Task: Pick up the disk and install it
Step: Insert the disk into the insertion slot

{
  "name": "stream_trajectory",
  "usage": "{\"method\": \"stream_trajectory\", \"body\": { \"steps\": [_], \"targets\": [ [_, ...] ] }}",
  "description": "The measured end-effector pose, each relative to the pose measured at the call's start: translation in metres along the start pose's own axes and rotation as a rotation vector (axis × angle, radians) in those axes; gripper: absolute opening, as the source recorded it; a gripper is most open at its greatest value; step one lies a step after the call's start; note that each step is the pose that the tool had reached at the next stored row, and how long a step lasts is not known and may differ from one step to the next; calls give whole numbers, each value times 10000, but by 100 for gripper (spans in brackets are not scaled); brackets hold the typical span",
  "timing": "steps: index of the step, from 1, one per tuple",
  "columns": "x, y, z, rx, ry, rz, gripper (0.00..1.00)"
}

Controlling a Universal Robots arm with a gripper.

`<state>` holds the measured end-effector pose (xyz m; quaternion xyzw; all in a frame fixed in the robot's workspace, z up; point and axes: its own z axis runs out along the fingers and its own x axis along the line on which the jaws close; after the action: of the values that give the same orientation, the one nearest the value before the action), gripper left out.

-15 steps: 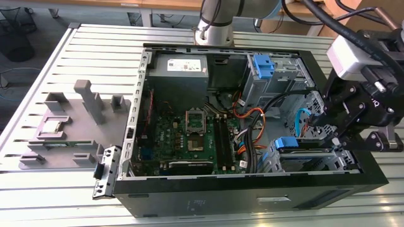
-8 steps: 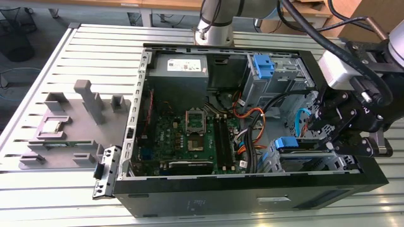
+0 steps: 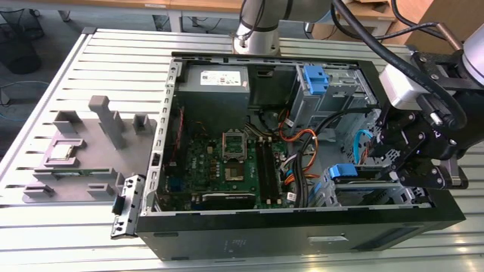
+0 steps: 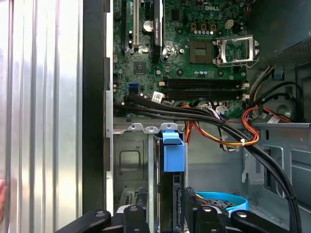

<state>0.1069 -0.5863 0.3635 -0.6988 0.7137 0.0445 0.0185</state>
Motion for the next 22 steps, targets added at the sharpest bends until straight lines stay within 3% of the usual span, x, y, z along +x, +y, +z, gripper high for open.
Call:
{"method": "stream_trajectory", "body": {
  "steps": [8,9,10,12,14,22],
  "targets": [
    [0,0,3,0,-1,0,41],
    [0,0,3,0,0,-1,35],
    [0,0,3,0,0,0,35],
    [0,0,5,0,0,0,17],
    [0,0,5,0,-1,0,11],
    [1,0,8,1,0,0,11]
  ]
}}
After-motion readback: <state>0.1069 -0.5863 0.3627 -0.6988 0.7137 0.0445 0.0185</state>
